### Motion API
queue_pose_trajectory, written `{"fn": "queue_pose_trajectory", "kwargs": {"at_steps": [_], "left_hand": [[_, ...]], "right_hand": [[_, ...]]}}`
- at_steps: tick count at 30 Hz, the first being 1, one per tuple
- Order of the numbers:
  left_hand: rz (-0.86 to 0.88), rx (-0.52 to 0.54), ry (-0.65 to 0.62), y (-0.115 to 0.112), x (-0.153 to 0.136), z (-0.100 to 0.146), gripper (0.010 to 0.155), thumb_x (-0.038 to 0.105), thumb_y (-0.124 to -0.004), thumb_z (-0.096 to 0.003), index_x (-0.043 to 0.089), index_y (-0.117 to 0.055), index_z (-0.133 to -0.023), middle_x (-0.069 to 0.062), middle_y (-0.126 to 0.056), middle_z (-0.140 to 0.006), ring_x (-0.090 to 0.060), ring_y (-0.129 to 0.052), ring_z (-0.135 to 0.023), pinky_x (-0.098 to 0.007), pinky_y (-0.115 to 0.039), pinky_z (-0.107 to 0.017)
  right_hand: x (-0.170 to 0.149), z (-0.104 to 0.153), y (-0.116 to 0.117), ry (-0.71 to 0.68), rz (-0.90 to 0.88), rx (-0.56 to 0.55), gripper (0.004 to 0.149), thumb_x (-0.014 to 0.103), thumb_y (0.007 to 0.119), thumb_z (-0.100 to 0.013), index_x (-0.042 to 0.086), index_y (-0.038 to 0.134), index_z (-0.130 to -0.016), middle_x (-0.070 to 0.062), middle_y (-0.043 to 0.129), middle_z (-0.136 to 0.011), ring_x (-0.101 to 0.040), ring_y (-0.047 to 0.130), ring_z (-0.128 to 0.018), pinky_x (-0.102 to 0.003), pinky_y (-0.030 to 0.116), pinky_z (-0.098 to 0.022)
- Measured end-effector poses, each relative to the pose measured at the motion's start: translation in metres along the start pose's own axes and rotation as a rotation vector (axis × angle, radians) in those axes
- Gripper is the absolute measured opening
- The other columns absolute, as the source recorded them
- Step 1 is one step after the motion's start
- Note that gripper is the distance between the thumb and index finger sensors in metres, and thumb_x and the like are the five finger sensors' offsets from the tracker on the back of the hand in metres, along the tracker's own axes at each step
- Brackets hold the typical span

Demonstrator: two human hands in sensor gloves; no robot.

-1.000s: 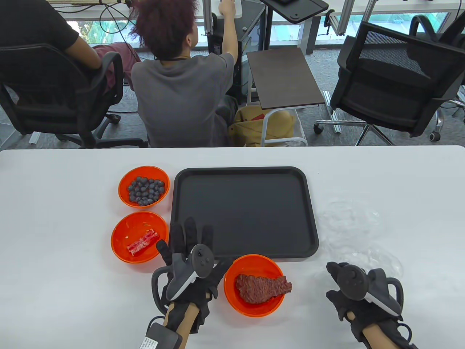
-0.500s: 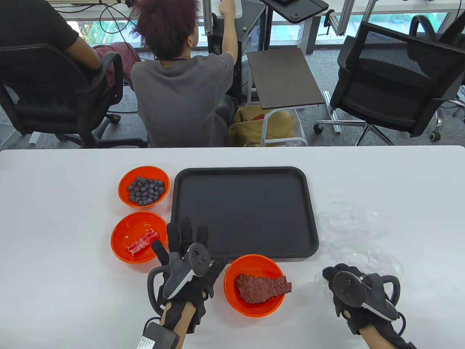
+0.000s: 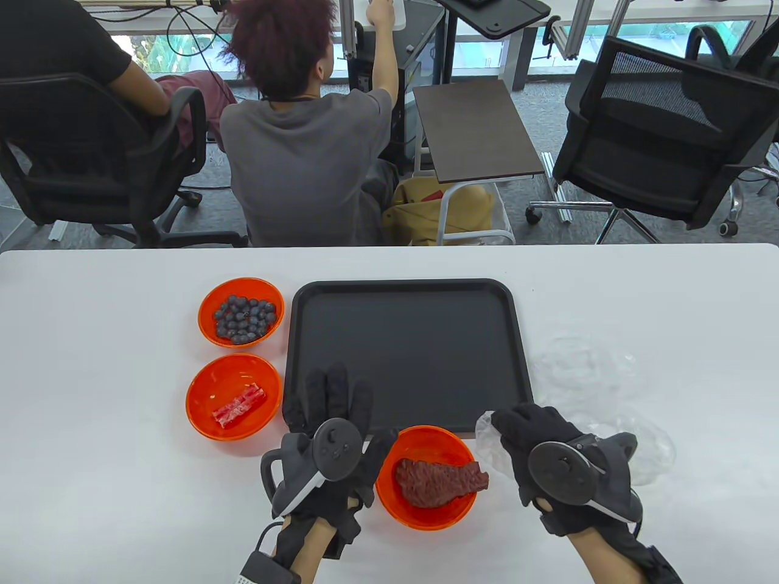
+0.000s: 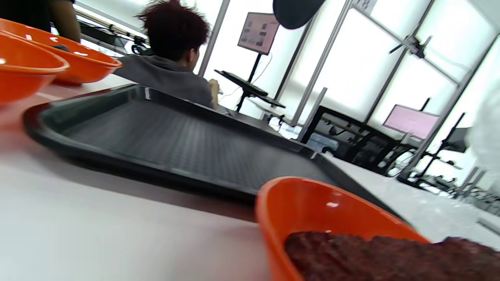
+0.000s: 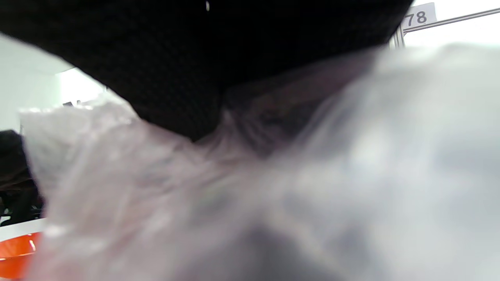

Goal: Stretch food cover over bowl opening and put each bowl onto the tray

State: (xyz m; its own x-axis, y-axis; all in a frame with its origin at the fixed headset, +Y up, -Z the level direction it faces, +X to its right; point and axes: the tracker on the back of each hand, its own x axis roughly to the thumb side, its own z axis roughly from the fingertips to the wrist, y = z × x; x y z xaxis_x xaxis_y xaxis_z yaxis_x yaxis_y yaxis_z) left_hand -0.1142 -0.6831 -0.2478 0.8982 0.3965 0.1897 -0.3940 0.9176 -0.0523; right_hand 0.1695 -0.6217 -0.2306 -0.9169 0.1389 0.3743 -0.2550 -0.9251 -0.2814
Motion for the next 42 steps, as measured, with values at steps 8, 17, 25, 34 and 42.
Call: {"fn": "queue_pose_trajectory", "kwargs": {"at_steps": [8,17,25,34,42], "left_hand": [[0.431,-0.103,-0.214,-0.008,0.019,0.000,0.092,0.086,-0.073,-0.0402,0.019,-0.075,-0.104,-0.012,-0.085,-0.110,-0.039,-0.092,-0.099,-0.057,-0.079,-0.070],[0.683,-0.038,-0.152,-0.018,0.009,-0.003,0.048,0.046,-0.089,-0.0498,0.019,-0.089,-0.090,-0.006,-0.108,-0.085,-0.029,-0.116,-0.072,-0.046,-0.097,-0.053],[0.857,0.006,-0.162,-0.003,-0.015,-0.001,0.044,0.042,-0.088,-0.0491,0.023,-0.091,-0.088,-0.003,-0.111,-0.079,-0.026,-0.118,-0.066,-0.044,-0.098,-0.051],[1.081,-0.008,-0.289,0.009,-0.021,0.001,0.043,0.043,-0.086,-0.0506,0.025,-0.089,-0.090,-0.001,-0.111,-0.080,-0.024,-0.117,-0.069,-0.044,-0.096,-0.054],[0.932,0.038,-0.220,-0.001,-0.014,0.000,0.043,0.043,-0.087,-0.0509,0.025,-0.089,-0.090,-0.002,-0.110,-0.080,-0.024,-0.117,-0.068,-0.044,-0.096,-0.053]], "right_hand": [[0.052,-0.020,0.010,-0.120,-0.126,-0.041,0.041,0.026,0.101,-0.040,0.023,0.097,-0.080,-0.005,0.103,-0.076,-0.029,0.112,-0.058,-0.035,0.101,-0.038],[0.057,-0.020,0.016,-0.140,-0.269,-0.039,0.046,0.025,0.096,-0.043,0.019,0.092,-0.089,-0.010,0.099,-0.085,-0.034,0.109,-0.066,-0.037,0.100,-0.043],[-0.008,-0.010,0.008,0.162,-0.395,-0.164,0.056,0.037,0.089,-0.048,0.013,0.083,-0.098,-0.016,0.091,-0.094,-0.043,0.101,-0.074,-0.045,0.093,-0.048],[-0.060,-0.001,0.066,0.325,-0.846,0.076,0.068,0.031,0.093,-0.046,0.006,0.071,-0.105,-0.025,0.078,-0.101,-0.047,0.096,-0.079,-0.043,0.092,-0.051],[-0.027,-0.002,0.082,0.125,-1.178,0.265,0.074,0.041,0.075,-0.055,-0.002,0.053,-0.111,-0.033,0.066,-0.105,-0.055,0.087,-0.084,-0.049,0.086,-0.054]]}}
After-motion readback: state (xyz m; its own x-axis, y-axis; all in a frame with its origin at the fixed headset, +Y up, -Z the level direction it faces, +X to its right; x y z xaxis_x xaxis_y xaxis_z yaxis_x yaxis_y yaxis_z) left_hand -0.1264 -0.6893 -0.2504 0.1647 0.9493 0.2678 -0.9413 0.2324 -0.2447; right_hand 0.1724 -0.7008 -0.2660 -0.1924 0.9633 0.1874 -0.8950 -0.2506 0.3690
